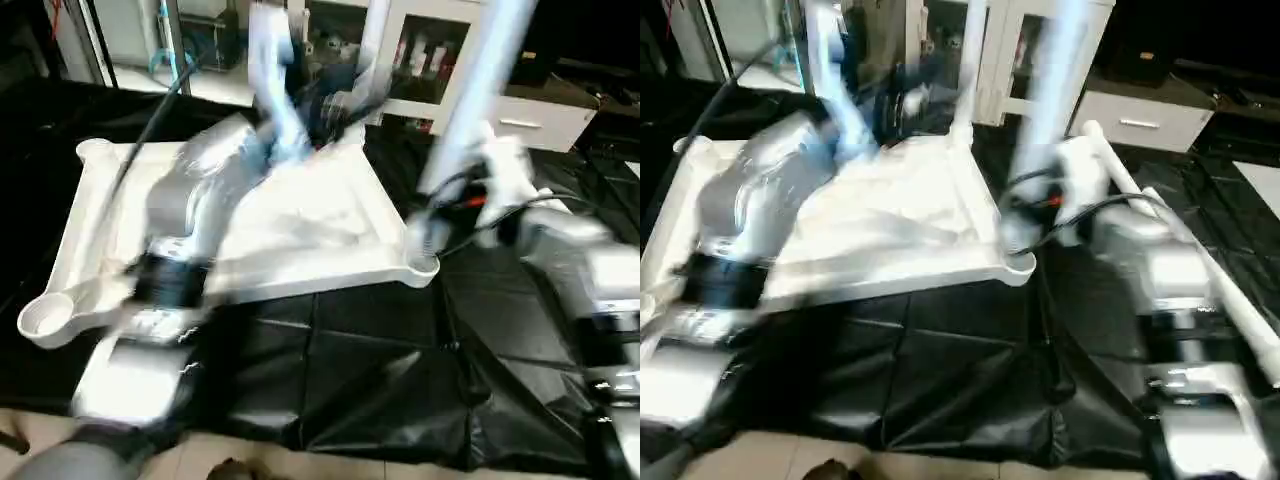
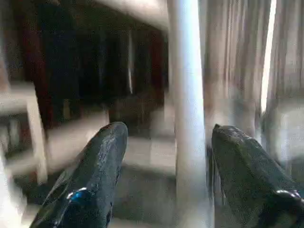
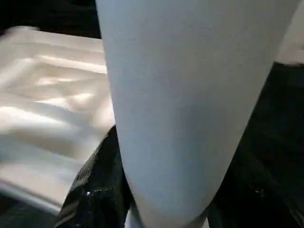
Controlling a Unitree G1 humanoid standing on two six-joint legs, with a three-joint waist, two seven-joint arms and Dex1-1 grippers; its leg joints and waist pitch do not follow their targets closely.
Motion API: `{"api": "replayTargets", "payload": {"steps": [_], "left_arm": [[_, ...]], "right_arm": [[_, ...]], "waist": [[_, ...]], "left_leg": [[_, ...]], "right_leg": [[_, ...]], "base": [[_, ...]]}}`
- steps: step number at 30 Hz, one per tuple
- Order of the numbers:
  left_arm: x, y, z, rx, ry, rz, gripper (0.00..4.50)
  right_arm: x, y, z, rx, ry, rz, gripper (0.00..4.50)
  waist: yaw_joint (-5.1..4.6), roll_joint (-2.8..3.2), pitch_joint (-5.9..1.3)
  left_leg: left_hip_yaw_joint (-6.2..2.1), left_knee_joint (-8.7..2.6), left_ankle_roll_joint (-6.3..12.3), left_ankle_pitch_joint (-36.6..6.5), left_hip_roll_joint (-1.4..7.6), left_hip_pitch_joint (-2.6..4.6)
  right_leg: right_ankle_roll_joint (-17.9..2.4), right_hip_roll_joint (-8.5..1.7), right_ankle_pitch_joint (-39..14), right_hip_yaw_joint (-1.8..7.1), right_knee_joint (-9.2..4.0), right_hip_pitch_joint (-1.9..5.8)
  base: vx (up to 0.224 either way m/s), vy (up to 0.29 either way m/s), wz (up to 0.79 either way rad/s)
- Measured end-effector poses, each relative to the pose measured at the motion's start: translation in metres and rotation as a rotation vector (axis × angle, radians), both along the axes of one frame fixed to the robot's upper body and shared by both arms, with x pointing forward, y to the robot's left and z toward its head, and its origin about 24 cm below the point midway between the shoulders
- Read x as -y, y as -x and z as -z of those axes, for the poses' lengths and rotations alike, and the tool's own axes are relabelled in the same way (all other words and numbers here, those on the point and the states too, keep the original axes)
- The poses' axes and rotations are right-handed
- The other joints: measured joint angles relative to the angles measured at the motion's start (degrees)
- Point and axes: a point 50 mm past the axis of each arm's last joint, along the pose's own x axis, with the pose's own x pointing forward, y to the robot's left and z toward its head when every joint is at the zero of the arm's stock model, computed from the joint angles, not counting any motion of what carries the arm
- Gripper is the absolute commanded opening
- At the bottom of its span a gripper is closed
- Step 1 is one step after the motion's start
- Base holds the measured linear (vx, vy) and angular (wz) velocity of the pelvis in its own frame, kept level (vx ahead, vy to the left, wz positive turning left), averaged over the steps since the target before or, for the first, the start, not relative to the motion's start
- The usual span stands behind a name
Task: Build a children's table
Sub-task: Insert table leg to table base
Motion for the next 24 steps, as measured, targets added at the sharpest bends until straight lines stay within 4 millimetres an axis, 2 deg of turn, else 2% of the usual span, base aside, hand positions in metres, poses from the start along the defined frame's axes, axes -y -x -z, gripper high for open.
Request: {"api": "replayTargets", "payload": {"steps": [1, 3, 7, 9, 12, 15, 19, 23, 24], "left_arm": [[0.003, 0.003, 0.021, -0.042, -0.068, 0.017, 3.17], [0.017, 0.010, 0.050, -0.099, -0.168, 0.078, 3.17], [0.045, 0.022, 0.061, -0.070, -0.208, 0.218, 3.17], [0.052, 0.022, 0.072, -0.082, -0.237, 0.225, 3.17], [0.052, 0.021, 0.088, -0.100, -0.285, 0.193, 3.17], [0.051, 0.010, 0.095, -0.112, -0.342, 0.111, 3.17], [0.049, -0.002, 0.097, -0.107, -0.405, 0.005, 3.17], [0.043, -0.009, 0.099, -0.125, -0.416, -0.084, 3.17], [0.043, -0.009, 0.101, -0.132, -0.420, -0.086, 3.00]], "right_arm": [[0.004, 0.001, 0.001, -0.003, 0.003, 0.010, 1.86], [0.007, 0.004, 0.004, -0.014, 0.010, 0.014, 1.86], [0.016, 0.009, 0.008, -0.037, 0.031, 0.017, 1.86], [0.019, 0.013, 0.007, -0.029, 0.046, 0.011, 1.86], [0.017, 0.016, 0.008, -0.033, 0.039, -0.007, 1.86], [0.006, 0.023, 0.012, -0.041, 0.026, -0.049, 1.86], [-0.002, 0.029, 0.015, -0.051, 0.019, -0.087, 1.86], [-0.008, 0.031, 0.012, -0.042, 0.018, -0.108, 1.86], [-0.009, 0.032, 0.011, -0.038, 0.018, -0.113, 1.86]], "waist": [[-0.05, -0.03, 0.02], [-0.25, -0.06, 0.07], [-0.25, 0.12, 0.04], [-0.46, 0.50, -0.08], [-1.33, 0.91, -0.13], [-1.83, 1.21, -0.14], [-1.91, 1.69, -0.18], [-2.00, 1.81, -0.20], [-1.95, 1.83, -0.21]], "left_leg": [[0.00, 0.01, 0.00, 0.0, 0.00, -0.03], [0.00, 0.04, 0.01, 0.0, 0.00, -0.14], [0.02, 0.03, 0.01, 0.0, 0.01, -0.04], [0.02, 0.03, 0.01, 0.0, 0.01, 0.03], [-0.08, 0.03, 0.01, 0.0, 0.02, 0.08], [-0.13, 0.04, 0.01, 0.0, 0.01, 0.06], [-0.19, 0.08, 0.01, 0.0, 0.00, 0.05], [-0.20, 0.08, 0.01, 0.0, 0.01, 0.05], [-0.21, 0.08, 0.01, 0.0, 0.01, 0.05]], "right_leg": [[0.0, 0.00, 0.0, 0.02, 0.00, -0.01], [-0.1, 0.00, 0.1, 0.02, 0.01, -0.09], [-0.1, 0.00, 0.1, 0.03, 0.06, -0.07], [-0.1, 0.01, 0.1, 0.04, 0.05, -0.02], [0.1, 0.01, 0.0, 0.04, 0.08, -0.05], [0.1, 0.03, 0.1, 0.00, 0.09, -0.04], [0.1, 0.01, 0.1, 0.03, 0.05, 0.00], [0.1, 0.02, 0.1, 0.00, 0.05, -0.01], [0.1, 0.02, 0.1, 0.00, 0.04, -0.01]], "base": [[0.000, 0.000, 0.00], [0.000, 0.000, 0.00], [0.000, 0.000, 0.00], [0.000, 0.000, 0.00], [0.000, 0.000, 0.00], [0.000, 0.000, 0.00], [0.000, 0.000, 0.00], [0.000, 0.000, 0.00], [0.000, 0.000, 0.00]]}}
